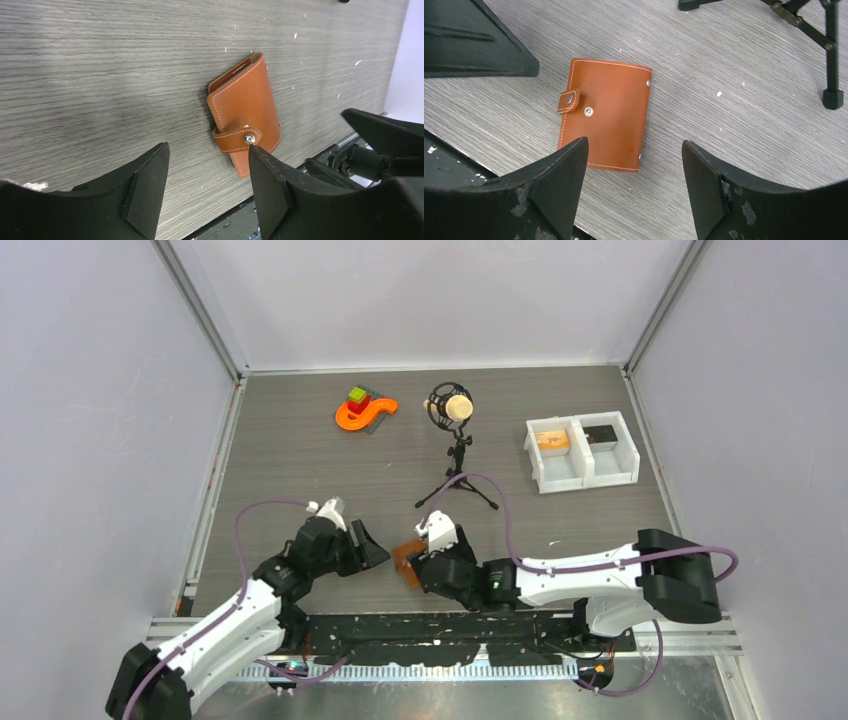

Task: Take the credit cards out of the card holder
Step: Open the card holder at the center of the board.

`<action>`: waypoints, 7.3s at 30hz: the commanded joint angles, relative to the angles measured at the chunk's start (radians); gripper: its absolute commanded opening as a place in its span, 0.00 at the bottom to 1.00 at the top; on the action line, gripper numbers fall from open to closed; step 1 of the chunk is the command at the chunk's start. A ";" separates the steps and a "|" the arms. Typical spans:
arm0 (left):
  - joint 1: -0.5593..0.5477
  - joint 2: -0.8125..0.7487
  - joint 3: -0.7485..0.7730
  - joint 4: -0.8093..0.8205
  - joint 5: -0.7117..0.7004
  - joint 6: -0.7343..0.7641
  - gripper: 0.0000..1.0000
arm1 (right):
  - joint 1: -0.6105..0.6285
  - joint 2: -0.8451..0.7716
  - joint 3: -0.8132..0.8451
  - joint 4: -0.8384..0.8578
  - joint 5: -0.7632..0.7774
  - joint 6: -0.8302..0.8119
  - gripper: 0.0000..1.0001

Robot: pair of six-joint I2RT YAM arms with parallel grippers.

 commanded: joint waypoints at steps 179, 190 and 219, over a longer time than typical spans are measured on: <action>-0.299 0.173 0.192 -0.029 -0.220 0.054 0.21 | -0.079 -0.180 -0.263 -0.044 0.001 0.502 0.13; -0.299 0.134 0.298 -0.017 -0.112 0.058 0.38 | -0.079 -0.261 -0.300 -0.016 0.013 0.497 0.06; -0.313 0.556 0.230 0.288 -0.039 0.062 0.05 | -0.079 -0.310 -0.362 0.003 0.003 0.557 0.10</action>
